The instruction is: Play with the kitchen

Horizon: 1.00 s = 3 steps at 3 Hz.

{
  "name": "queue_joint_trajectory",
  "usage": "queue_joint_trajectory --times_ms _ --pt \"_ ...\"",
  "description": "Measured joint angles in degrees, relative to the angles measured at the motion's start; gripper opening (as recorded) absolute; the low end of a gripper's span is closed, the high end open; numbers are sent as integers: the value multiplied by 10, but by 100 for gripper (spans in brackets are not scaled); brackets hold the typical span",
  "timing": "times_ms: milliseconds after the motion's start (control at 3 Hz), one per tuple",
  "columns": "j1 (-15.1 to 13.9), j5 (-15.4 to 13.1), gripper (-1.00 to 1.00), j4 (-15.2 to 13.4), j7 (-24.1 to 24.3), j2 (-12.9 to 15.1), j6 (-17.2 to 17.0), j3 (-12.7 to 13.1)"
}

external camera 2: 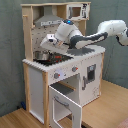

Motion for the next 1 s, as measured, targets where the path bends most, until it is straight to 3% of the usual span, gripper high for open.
queue_joint_trajectory --times_ms 333,667,1000 --pt "0 0 100 3 0 0 -2 0" --pt "0 0 100 5 0 0 -4 0" --pt "15 -1 100 33 1 -11 -53 14"
